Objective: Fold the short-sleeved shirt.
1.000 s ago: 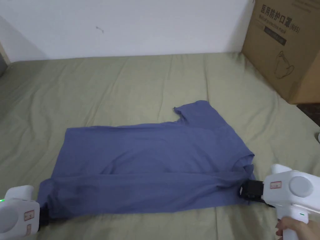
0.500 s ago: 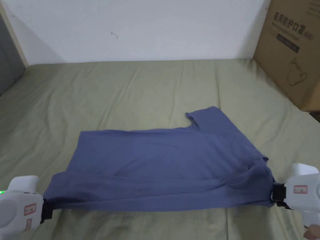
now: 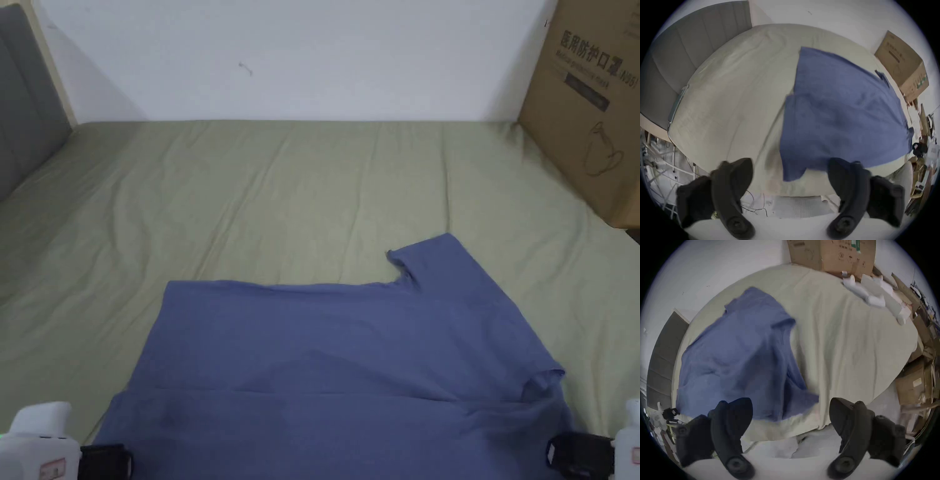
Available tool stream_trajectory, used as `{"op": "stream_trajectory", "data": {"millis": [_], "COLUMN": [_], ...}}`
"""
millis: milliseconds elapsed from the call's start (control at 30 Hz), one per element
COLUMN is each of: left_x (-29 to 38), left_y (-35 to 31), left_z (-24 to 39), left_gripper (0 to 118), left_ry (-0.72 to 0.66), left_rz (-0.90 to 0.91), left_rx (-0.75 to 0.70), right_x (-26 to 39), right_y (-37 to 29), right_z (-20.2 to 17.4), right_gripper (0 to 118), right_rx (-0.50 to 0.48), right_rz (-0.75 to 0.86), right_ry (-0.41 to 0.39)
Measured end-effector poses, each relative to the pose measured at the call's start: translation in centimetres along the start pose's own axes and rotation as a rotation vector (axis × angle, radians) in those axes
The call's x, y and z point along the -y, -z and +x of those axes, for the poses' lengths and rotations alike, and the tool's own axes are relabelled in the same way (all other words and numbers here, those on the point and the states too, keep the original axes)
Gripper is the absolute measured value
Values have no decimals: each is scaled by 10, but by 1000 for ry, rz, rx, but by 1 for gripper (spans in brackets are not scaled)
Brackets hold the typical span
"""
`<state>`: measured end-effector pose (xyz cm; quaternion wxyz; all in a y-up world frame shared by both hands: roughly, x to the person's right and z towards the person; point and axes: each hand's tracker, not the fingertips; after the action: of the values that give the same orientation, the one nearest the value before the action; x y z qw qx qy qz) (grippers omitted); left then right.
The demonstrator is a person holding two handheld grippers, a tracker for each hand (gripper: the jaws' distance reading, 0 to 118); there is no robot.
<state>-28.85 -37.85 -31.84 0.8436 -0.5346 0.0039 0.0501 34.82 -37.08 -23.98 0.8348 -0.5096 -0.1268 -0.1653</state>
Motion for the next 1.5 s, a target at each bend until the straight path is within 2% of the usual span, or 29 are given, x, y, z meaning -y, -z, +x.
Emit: {"op": "stream_trajectory", "data": {"millis": [67,100,133,167,200,267,333,367,467,567,667,700,733,767,800,833,900,967,1033,1067,1100,1133,1167,1200,1233,1333,1500], "left_x": [-11,-17,-22,-24,-29,-36,-43,-49,-67,-87,-108,-114,-119,-125,-130,-134,-142,-145,-145,-144,-144,-143,-142,-141,-142,-141,-164], "left_y": [-16,-21,-25,-35,-37,-32,-14,-6,0,6,17,23,27,33,38,45,56,64,69,71,73,74,74,75,76,74,74], "left_z": [3,5,8,18,24,38,49,56,64,68,77,78,80,84,87,89,93,97,98,98,101,101,99,97,98,91,75], "left_gripper": [99,95,82,40,0,0,0,0,0,0,0,0,0,0,0,0,0,0,0,0,0,0,0,0,0,0,0], "left_ry": [-14,-17,-19,-26,-20,24,88,70,91,90,107,111,113,114,117,119,123,127,142,156,163,171,178,176,172,150,94], "left_rz": [53,75,78,110,127,126,89,68,64,78,72,70,66,63,63,63,50,42,30,23,17,14,12,10,6,12,46], "left_rx": [0,13,24,53,56,34,62,56,64,68,75,80,84,82,74,76,71,74,73,71,62,55,54,56,56,52,43], "right_x": [-16,-25,-33,-41,-46,-54,-59,-60,-76,-111,-158,-176,-192,-209,-222,-233,-253,-259,-257,-252,-250,-248,-247,-247,-247,-247,-248], "right_y": [-14,-21,-25,-29,-33,-26,-14,-5,17,37,65,77,89,105,119,130,159,177,189,188,181,174,168,163,164,158,142], "right_z": [-7,-11,-16,-22,-31,-41,-46,-50,-61,-67,-78,-82,-84,-87,-88,-90,-92,-91,-89,-90,-92,-92,-93,-94,-95,-94,-101], "right_gripper": [98,92,78,35,0,0,0,0,0,0,0,13,41,87,103,103,103,98,76,71,52,16,0,0,0,0,0], "right_rx": [9,4,-7,-16,-13,-14,-128,-129,-67,-100,-47,-34,-30,-32,-44,-41,25,21,13,19,17,18,5,-10,-2,-60,-39], "right_rz": [32,66,92,122,147,155,95,87,77,75,104,96,81,66,52,54,12,-18,-61,-45,-3,33,79,85,54,47,82], "right_ry": [-28,-45,-61,-85,-105,-93,-59,-28,-62,-48,-102,-123,-135,-137,-155,-159,-201,-223,-218,-237,-263,-282,-287,-250,-265,-214,-246]}}
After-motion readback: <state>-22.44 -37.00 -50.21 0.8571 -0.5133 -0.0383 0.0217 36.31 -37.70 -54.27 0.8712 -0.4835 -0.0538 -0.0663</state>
